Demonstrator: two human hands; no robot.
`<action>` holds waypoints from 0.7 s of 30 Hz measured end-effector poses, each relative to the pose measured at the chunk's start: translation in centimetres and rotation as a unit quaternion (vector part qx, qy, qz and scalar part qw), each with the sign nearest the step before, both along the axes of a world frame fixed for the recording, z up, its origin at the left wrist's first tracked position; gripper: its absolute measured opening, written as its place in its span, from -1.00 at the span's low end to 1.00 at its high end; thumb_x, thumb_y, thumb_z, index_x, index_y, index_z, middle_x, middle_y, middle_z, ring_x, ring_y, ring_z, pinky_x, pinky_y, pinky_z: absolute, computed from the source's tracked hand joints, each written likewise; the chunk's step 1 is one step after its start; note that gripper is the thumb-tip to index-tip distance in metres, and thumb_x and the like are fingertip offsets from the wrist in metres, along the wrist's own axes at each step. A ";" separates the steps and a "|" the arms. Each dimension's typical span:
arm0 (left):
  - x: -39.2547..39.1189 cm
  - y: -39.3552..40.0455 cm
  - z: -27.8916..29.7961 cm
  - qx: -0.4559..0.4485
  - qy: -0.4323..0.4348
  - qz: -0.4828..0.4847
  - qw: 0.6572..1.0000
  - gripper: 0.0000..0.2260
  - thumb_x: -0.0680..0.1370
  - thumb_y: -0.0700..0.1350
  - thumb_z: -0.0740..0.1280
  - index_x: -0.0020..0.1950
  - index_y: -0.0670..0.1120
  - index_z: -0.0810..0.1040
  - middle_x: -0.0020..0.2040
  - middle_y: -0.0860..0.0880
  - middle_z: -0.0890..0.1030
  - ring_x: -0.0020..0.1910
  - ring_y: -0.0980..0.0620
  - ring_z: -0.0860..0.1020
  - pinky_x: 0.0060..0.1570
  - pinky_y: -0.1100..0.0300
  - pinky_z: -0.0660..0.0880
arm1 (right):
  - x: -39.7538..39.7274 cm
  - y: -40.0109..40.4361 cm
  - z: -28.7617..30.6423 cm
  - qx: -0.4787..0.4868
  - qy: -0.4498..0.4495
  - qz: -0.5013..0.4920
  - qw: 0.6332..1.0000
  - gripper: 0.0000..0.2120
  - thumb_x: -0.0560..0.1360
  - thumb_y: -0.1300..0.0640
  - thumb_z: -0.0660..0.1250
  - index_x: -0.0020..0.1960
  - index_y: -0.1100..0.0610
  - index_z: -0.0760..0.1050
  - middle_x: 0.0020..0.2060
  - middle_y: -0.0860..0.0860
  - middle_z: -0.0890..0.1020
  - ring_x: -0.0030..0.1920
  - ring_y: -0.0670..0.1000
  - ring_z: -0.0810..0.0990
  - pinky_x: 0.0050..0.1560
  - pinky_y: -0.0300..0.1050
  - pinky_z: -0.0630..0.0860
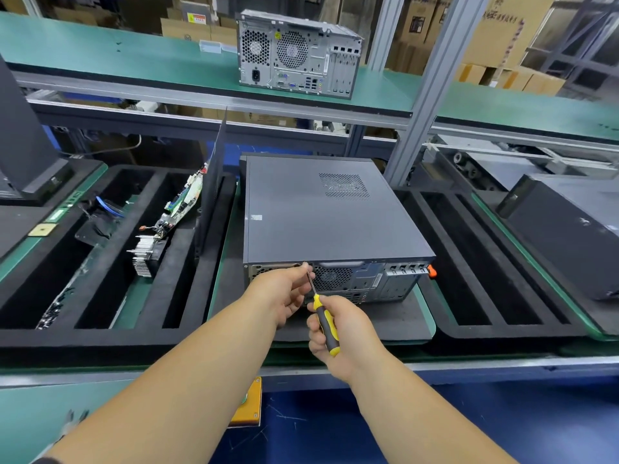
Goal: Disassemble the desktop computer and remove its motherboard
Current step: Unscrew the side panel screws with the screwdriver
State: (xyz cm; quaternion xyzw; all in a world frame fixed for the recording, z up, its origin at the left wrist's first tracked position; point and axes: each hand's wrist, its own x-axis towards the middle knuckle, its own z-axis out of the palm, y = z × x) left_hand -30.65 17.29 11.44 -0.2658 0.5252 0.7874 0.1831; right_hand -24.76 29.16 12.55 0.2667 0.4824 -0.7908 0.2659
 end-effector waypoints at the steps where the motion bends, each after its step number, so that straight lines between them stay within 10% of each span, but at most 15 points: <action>1: 0.0 0.0 0.0 -0.008 0.004 -0.002 1.000 -0.88 0.54 -0.05 0.39 -0.03 -0.08 0.65 -0.18 0.06 0.70 -0.24 0.13 0.57 -0.32 0.27 0.48 | 0.0 0.0 0.0 -0.033 -0.009 0.004 0.999 -0.69 0.60 0.02 0.19 -0.02 0.25 0.54 -0.43 0.09 0.49 -0.53 -0.03 0.37 -0.54 -0.24 0.32; 15: 0.2 0.0 -0.2 -0.058 0.040 -0.020 0.997 -0.84 0.48 -0.09 0.46 -0.20 -0.16 0.61 -0.46 0.01 0.56 -0.49 0.10 0.47 -0.44 0.30 0.49 | 0.0 -1.3 0.2 0.027 -0.002 -0.002 1.000 -0.72 0.64 -0.03 0.17 0.01 0.16 0.51 -0.50 -0.01 0.41 -0.57 -0.09 0.26 -0.59 -0.28 0.23; 21: 0.2 0.1 -0.1 -0.055 0.054 -0.011 0.997 -0.85 0.51 -0.15 0.43 -0.22 -0.19 0.64 -0.38 -0.05 0.60 -0.48 0.13 0.51 -0.39 0.30 0.51 | -0.4 -1.8 0.1 0.302 0.102 0.051 0.946 -0.76 0.63 0.07 0.13 -0.08 0.14 0.50 -0.44 0.01 0.44 -0.47 -0.01 0.33 -0.45 -0.19 0.25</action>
